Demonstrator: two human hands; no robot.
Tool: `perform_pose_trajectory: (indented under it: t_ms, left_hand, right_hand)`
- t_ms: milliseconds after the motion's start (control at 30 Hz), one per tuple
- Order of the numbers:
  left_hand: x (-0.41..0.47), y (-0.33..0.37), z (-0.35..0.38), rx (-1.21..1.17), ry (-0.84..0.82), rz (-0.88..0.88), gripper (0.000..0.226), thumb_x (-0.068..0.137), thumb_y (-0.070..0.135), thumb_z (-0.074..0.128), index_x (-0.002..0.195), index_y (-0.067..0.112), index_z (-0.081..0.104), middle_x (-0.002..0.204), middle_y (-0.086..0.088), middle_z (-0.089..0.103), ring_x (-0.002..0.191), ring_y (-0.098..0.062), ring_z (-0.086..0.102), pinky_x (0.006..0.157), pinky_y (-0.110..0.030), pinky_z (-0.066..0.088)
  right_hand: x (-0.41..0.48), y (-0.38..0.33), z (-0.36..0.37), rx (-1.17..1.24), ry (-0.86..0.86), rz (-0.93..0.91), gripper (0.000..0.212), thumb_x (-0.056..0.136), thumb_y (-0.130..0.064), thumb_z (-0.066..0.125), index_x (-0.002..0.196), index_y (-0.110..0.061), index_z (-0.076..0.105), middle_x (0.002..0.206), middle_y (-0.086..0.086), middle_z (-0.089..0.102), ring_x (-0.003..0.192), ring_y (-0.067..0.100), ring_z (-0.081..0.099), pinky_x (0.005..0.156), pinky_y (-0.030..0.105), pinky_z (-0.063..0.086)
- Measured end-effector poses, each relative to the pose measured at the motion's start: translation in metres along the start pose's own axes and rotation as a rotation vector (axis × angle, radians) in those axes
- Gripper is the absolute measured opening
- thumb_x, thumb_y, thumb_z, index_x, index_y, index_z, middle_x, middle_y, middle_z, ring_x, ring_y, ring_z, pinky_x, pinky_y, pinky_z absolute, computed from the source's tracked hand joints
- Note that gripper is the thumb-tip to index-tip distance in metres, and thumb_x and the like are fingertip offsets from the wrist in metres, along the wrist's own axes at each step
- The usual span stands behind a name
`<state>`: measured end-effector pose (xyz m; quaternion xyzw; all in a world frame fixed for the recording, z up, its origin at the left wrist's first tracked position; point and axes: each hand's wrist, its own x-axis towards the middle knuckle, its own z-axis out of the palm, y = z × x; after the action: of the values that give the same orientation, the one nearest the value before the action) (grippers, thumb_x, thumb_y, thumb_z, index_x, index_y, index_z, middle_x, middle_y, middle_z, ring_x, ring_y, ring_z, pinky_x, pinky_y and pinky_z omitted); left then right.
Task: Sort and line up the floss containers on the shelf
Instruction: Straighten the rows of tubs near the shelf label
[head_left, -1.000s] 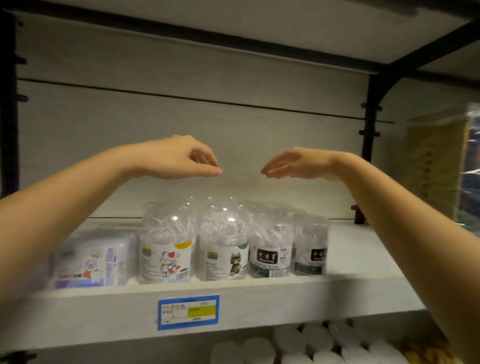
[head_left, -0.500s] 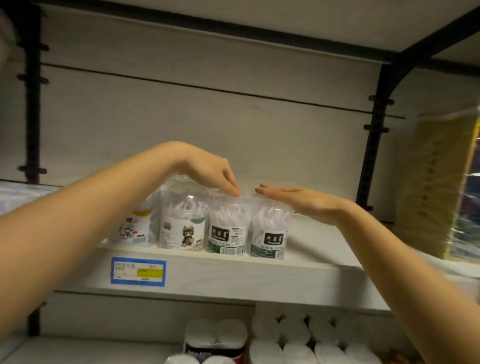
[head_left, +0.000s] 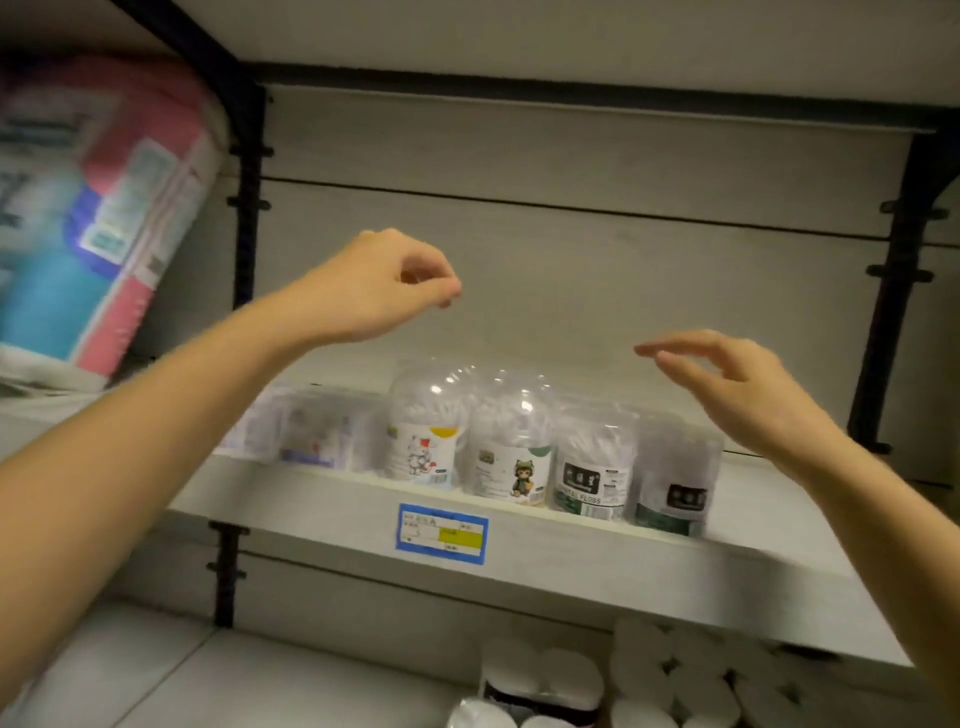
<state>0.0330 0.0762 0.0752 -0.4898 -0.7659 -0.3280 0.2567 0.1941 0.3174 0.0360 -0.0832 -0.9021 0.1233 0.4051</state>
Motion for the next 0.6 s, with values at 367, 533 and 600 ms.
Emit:
perform_pose_trajectory:
  t_ms: [367,533,600]
  left_hand:
    - [-0.078,-0.158,-0.075,-0.014,-0.398,-0.320,0.084,0.058,0.079,0.050,0.132,0.040,0.043,0.139,0.003,0.047,0.118,-0.010,0.046,0.100,-0.029,0.033]
    - [-0.076,-0.180,-0.067,-0.173,-0.531,-0.412,0.090,0.068,0.081,0.034,0.144,0.034,0.023,0.155,0.009,0.020,0.142,-0.015,0.020,0.115,-0.038,0.013]
    - [-0.072,-0.182,-0.056,-0.381,-0.493,-0.470,0.073,0.084,0.065,0.030,0.146,0.030,0.019,0.156,0.006,0.017,0.142,-0.017,0.020,0.115,-0.037,0.015]
  right_hand:
    - [0.026,-0.183,0.109,-0.235,-0.386,-0.263,0.038,0.091,-0.036,0.053,0.127,-0.025,0.054,0.131,-0.008,0.057,0.116,0.008,0.052,0.094,0.023,0.041]
    - [0.065,-0.216,0.135,-0.386,-0.703,-0.062,0.087,0.076,-0.049,0.067,0.146,-0.023,0.025,0.152,-0.003,0.031,0.138,0.020,0.033,0.111,0.035,0.026]
    - [0.081,-0.222,0.135,-0.456,-0.836,0.041,0.098,0.069,-0.053,0.071,0.148,-0.027,0.018,0.154,-0.005,0.027,0.140,0.020,0.028,0.113,0.039,0.023]
